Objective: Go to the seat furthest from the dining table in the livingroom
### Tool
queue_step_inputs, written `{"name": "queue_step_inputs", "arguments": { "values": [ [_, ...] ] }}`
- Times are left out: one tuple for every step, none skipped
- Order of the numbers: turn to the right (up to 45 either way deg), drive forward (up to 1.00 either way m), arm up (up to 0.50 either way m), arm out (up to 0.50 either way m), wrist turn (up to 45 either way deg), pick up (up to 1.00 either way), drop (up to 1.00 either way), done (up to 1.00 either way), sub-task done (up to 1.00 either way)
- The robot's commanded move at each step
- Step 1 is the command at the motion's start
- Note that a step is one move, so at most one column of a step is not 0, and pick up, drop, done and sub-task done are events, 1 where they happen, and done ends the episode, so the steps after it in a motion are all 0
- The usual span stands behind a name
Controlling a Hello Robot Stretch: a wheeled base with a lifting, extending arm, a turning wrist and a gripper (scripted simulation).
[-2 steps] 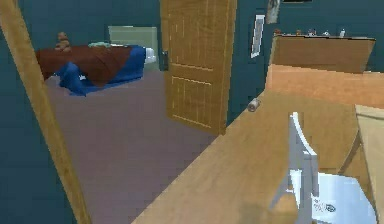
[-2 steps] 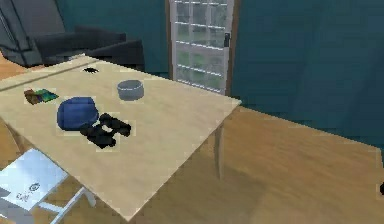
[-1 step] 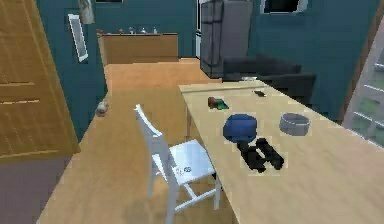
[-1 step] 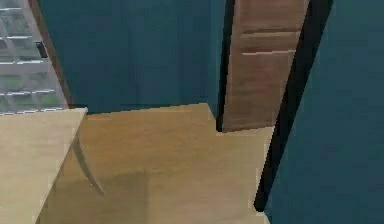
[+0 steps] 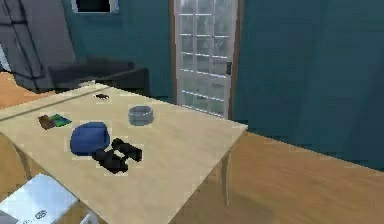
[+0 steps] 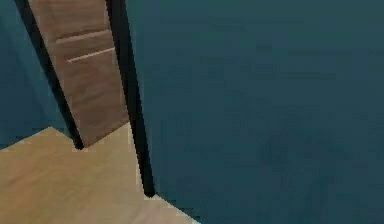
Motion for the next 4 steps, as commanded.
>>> {"name": "queue_step_inputs", "arguments": {
  "values": [
    [45.0,0.00,0.00,0.00,0.0,0.00,0.00,0.00,0.00],
    [33.0,0.00,0.00,0.00,0.0,0.00,0.00,0.00,0.00],
    [0.0,0.20,0.00,0.00,0.0,0.00,0.00,0.00,0.00],
    [-42.0,0.00,0.00,0.00,0.0,0.00,0.00,0.00,0.00]
  ]
}}
